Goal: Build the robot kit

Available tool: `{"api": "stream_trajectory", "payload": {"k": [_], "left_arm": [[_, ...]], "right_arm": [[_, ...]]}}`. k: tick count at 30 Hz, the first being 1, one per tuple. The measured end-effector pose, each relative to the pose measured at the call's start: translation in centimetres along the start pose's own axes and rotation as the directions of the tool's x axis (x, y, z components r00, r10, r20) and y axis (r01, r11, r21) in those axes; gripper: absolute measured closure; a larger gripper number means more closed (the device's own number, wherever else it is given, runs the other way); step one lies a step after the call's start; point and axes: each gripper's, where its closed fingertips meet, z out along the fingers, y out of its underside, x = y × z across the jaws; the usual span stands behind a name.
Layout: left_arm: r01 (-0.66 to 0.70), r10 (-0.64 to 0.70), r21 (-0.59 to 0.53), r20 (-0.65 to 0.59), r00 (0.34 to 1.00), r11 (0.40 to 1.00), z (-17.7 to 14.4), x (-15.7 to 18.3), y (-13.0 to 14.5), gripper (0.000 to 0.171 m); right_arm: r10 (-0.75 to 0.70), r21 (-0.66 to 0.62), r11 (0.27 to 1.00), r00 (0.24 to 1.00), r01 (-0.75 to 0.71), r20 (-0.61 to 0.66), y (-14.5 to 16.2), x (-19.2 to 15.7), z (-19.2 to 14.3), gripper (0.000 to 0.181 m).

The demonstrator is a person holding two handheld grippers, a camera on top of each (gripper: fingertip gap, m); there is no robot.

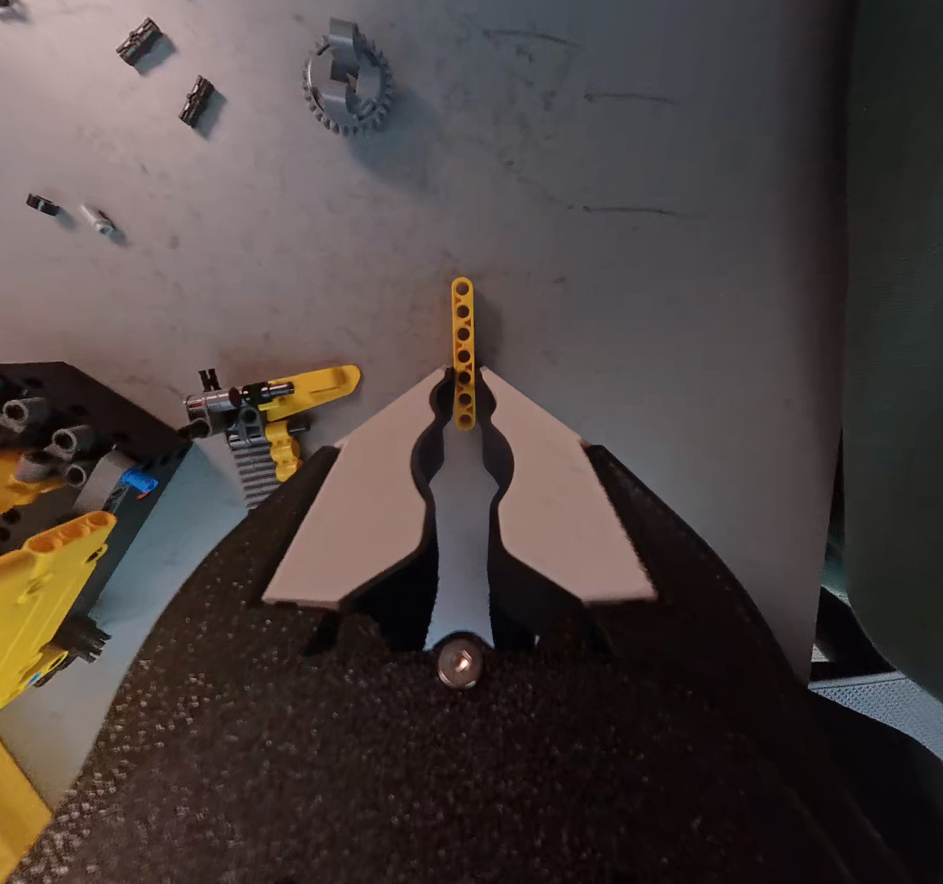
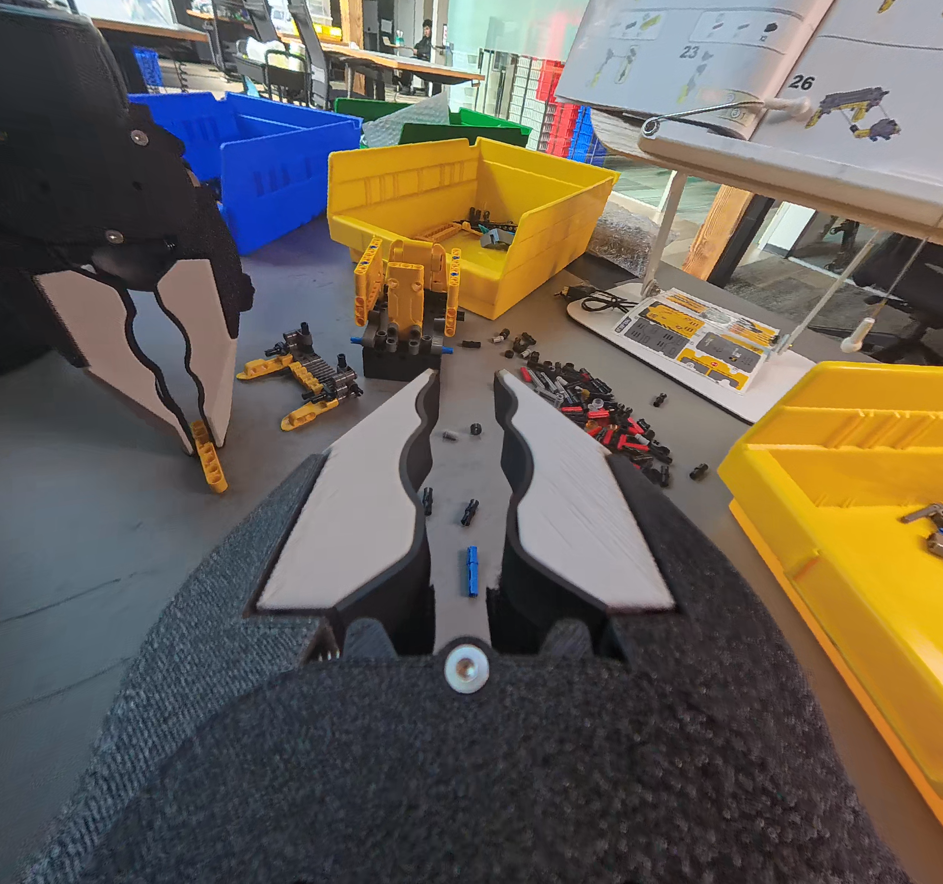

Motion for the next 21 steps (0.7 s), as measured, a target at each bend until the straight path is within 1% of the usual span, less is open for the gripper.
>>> {"api": "stream_trajectory", "payload": {"k": [4,7,10,13,16,21], "left_arm": [[0.012,-0.013,0.042,0.039,0.999,0.999,0.0,-0.1,0.0,0.164],[0.040,-0.045,0.090,0.049,0.998,0.995,-0.4,0.0,0.5,0.150],[0.081,-0.092,0.158,0.058,0.994,0.984,-1.1,-0.2,1.1,0.146],[0.120,-0.135,0.206,0.062,0.989,0.971,-1.3,-0.3,1.4,0.150],[0.116,-0.135,0.226,0.071,0.988,0.967,-0.9,-0.4,1.5,0.163],[0.117,-0.139,0.263,0.065,0.988,0.958,-0.4,-0.6,0.5,0.165]], "right_arm": [[-0.019,-0.020,1.000,1.000,0.020,0.013,0.3,-0.4,0.3,0.161],[-0.041,-0.042,0.998,0.999,0.042,0.023,0.7,-0.7,0.5,0.161],[-0.084,-0.063,0.994,0.996,0.086,0.034,1.1,-1.4,0.8,0.161],[-0.133,-0.085,0.987,0.990,0.137,0.051,1.5,-2.1,1.1,0.161],[-0.165,-0.107,0.979,0.984,0.171,0.063,2.1,-2.5,1.5,0.161],[-0.177,-0.107,0.977,0.982,0.183,0.063,2.1,-2.6,1.6,0.161]]}}
